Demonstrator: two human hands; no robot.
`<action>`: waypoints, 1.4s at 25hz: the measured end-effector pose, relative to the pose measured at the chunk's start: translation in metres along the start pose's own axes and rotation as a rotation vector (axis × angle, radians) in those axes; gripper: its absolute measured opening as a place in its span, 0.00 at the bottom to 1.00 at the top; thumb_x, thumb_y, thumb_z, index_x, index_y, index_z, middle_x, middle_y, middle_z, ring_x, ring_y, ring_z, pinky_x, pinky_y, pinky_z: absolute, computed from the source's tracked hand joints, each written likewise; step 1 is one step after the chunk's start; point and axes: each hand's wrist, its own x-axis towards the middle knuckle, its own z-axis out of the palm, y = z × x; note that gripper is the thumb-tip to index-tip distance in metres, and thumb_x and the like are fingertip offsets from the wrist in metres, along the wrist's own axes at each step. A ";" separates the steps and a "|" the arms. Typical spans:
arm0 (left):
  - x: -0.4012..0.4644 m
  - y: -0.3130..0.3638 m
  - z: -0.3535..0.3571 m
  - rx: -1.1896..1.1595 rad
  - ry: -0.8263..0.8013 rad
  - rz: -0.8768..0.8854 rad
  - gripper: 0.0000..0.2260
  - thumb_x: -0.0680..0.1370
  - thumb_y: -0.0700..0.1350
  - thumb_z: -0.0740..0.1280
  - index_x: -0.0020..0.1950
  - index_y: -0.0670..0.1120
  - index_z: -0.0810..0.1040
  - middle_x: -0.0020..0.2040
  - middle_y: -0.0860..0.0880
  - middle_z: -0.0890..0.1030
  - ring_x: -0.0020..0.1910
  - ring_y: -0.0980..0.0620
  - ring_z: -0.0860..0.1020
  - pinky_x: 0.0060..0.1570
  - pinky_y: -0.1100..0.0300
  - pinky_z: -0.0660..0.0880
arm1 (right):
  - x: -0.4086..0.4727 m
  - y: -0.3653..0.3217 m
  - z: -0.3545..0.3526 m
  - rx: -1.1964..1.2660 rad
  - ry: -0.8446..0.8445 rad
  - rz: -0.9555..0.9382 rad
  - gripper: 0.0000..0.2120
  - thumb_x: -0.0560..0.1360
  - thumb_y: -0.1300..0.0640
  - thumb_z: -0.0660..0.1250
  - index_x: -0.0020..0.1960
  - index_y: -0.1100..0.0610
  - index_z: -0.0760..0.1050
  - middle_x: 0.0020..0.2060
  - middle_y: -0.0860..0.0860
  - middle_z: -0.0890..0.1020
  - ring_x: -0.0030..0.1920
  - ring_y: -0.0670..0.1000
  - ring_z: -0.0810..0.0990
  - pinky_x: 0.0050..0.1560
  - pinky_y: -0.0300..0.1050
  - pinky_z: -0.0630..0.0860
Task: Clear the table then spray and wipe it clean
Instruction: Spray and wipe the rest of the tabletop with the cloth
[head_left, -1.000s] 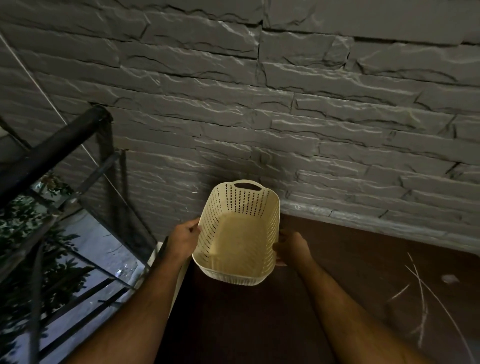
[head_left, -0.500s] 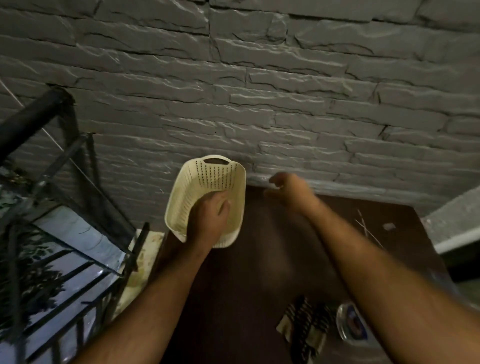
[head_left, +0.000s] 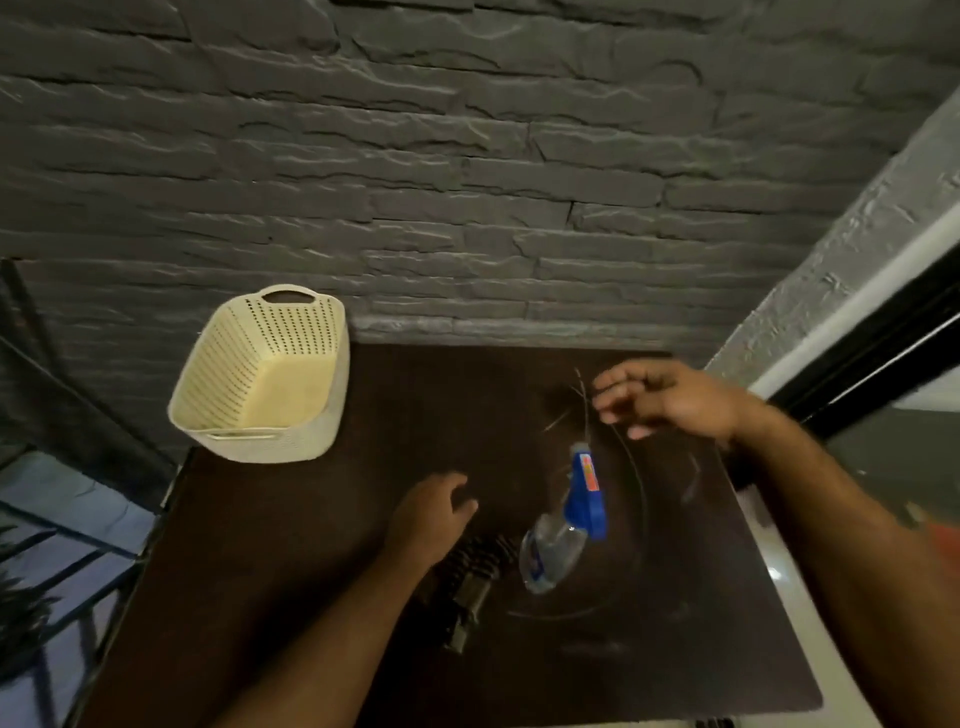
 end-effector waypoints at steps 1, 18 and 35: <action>-0.007 0.000 0.017 0.032 -0.051 -0.076 0.23 0.78 0.55 0.65 0.71 0.50 0.69 0.68 0.49 0.73 0.66 0.50 0.72 0.63 0.55 0.71 | -0.010 0.023 0.004 0.057 -0.039 -0.004 0.25 0.73 0.73 0.63 0.63 0.51 0.72 0.60 0.55 0.79 0.61 0.56 0.78 0.63 0.60 0.74; -0.047 -0.001 0.082 0.018 -0.067 -0.434 0.28 0.76 0.53 0.65 0.75 0.53 0.62 0.72 0.50 0.67 0.68 0.51 0.68 0.68 0.60 0.65 | -0.005 0.080 0.141 0.257 0.069 -0.163 0.33 0.74 0.59 0.68 0.68 0.37 0.56 0.59 0.45 0.75 0.55 0.39 0.78 0.50 0.36 0.77; 0.085 -0.031 -0.009 -1.644 -0.142 -0.753 0.14 0.76 0.50 0.65 0.57 0.43 0.78 0.50 0.42 0.82 0.45 0.45 0.79 0.36 0.55 0.73 | 0.136 0.028 0.086 0.521 0.290 0.078 0.10 0.77 0.60 0.61 0.58 0.58 0.68 0.30 0.56 0.75 0.28 0.54 0.75 0.31 0.49 0.75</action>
